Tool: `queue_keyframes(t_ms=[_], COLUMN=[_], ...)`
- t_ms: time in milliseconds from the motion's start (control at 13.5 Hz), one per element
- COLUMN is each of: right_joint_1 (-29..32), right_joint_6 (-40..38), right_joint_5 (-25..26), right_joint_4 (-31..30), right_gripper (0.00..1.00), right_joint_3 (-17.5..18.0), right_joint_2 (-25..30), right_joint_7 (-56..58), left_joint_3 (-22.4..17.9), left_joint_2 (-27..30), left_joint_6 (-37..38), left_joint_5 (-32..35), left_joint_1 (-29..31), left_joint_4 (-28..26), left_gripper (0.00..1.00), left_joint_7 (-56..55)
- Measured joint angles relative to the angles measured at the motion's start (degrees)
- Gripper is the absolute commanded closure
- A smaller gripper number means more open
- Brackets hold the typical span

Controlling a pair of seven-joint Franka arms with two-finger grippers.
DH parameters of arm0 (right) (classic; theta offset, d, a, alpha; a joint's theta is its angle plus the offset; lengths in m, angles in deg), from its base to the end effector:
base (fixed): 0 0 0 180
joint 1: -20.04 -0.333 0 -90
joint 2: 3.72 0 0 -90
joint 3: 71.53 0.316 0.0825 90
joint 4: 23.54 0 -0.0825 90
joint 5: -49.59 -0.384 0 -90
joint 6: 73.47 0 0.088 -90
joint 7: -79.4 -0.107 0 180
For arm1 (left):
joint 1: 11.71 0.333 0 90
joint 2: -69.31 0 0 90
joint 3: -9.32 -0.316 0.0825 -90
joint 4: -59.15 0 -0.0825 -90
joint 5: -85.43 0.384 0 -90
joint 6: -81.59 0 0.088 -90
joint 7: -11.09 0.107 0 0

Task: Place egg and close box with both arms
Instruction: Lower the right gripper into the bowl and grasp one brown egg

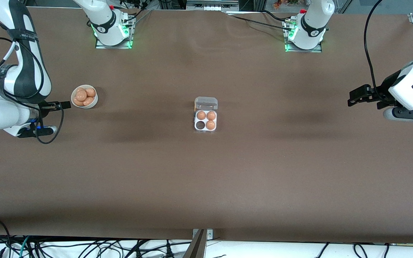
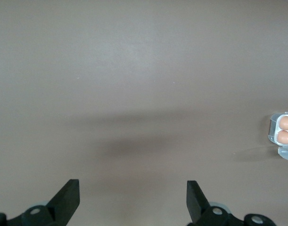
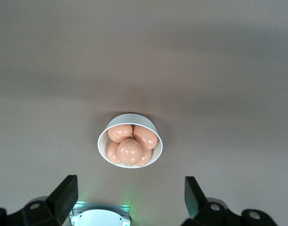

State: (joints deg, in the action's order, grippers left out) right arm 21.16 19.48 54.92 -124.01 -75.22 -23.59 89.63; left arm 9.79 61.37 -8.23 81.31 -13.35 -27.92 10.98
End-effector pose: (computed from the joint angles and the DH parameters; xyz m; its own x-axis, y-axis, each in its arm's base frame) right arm 0.5846 -0.0562 0.3449 0.8766 0.1015 -0.4704 0.1248 -0.9920 0.0187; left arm 0.5924 -0.0292 0.5690 0.9953 -0.0350 -0.0906 -0.0285 -0.9970 0.0725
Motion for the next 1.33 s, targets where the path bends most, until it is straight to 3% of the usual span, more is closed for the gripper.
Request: queue_keyframes(t_ms=[519, 1333], right_joint_1=[-0.13, -0.55], right_joint_6=[-0.36, 0.05], right_joint_5=[-0.23, -1.10], right_joint_4=[-0.27, -0.66], right_gripper=[0.00, 0.00], right_joint_3=[0.20, 0.24], right_joint_2=[-1.84, -10.89], right_joint_7=[-1.09, -6.63], left_joint_3=[-0.02, -0.02], left_joint_2=[-0.19, -0.44], left_joint_6=[0.11, 0.26], left_joint_5=[0.00, 0.00], left_joint_1=[0.05, 0.05], left_joint_4=[-0.03, -0.47], left_gripper=[0.00, 0.00], left_joint_7=[0.00, 0.00])
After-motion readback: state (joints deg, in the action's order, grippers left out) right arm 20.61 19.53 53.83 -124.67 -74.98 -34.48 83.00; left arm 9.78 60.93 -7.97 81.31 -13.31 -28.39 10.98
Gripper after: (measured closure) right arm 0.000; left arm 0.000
